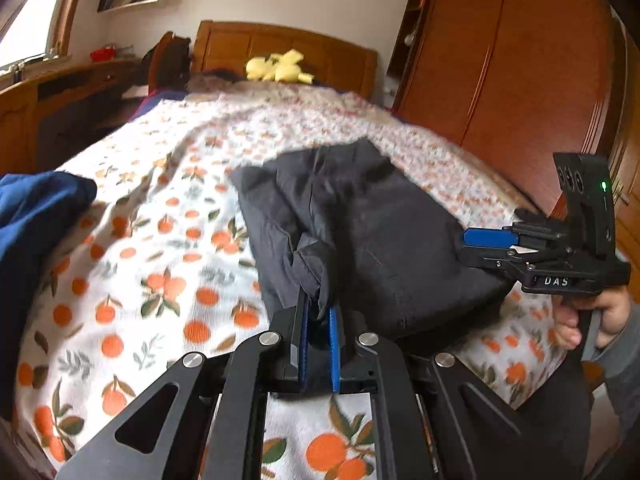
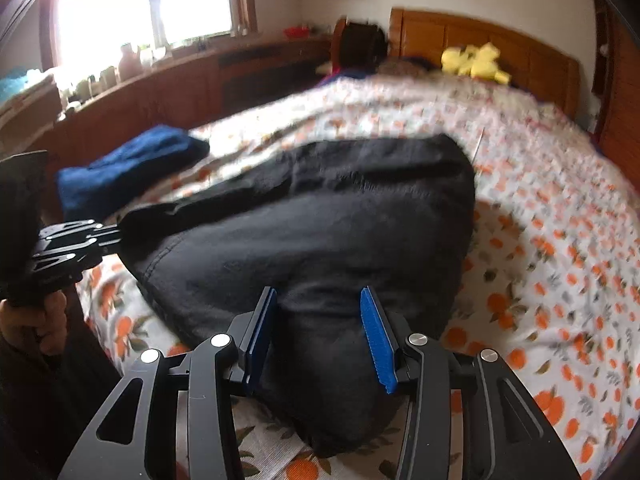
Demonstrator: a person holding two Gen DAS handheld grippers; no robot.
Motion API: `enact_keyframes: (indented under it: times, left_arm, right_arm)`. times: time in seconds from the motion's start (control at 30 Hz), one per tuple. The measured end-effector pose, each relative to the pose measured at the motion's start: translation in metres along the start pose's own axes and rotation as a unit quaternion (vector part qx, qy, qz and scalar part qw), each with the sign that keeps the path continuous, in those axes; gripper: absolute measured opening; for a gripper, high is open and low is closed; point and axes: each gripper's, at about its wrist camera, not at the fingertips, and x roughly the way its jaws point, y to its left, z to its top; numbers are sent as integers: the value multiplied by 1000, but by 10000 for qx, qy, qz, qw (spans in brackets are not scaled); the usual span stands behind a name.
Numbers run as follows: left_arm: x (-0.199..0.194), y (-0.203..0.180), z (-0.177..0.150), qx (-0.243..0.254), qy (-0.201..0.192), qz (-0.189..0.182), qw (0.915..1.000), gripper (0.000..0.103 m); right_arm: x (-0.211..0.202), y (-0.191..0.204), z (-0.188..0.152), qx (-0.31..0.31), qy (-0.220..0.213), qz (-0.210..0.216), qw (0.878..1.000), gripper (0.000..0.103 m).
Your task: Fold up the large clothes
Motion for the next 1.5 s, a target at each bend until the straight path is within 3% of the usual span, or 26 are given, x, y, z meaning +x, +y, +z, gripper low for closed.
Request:
enact_keyframes:
  times: [0.07,0.23,0.33,0.5,0.77,0.83,0.97,1.07,1.13,1.27,1.47,1.5]
  left_arm:
    - [8,0,-6,43,144,23,9999,10]
    - [9,2,-10,79,193,63,9998,11]
    - [10,0,-8,79,186,91,9998,11]
    - [11,1,-8,60,180,80,9998,13]
    - [12,2,-11,51,171,52,9998,15]
    - [12,2,-11,49,169,49,9998,16]
    - [12,2,-10,79,167,60,9998,16]
    - [12,1,-9,107,168,81,9998,16]
    - [13,1,-9,117,173,90,9997,16]
    - [13,0,-8,98,175,97,9998,17]
    - [-1,-2,-6,153,107,247,9995,32]
    - [-2,-2,-7,174,146,243,9994,38]
  right_arm:
    - [11,2,-5,-125,250,-20,9996,43]
    - [12,6,-4,-205,310,-41,9993,43]
    - [4,-2,9,-156,310,133,9993,43]
    - [3,-15,43,-312,201,-50,9993,43]
    - [56,-80,79,64,418,-477,9980,43]
    - [69,-97,85,259,481,-392,9977,57]
    - [94,-120,96,392,574,-640,9955,57]
    - [110,-140,101,761,618,-475,9941,61]
    - [122,-149,102,894,696,-359,9929,71]
    - [148,-157,97,1073,1050,-61,9886,73]
    - [154,-157,91,1136,1144,54,9869,73]
    - [154,-157,91,1124,1145,44,9870,73]
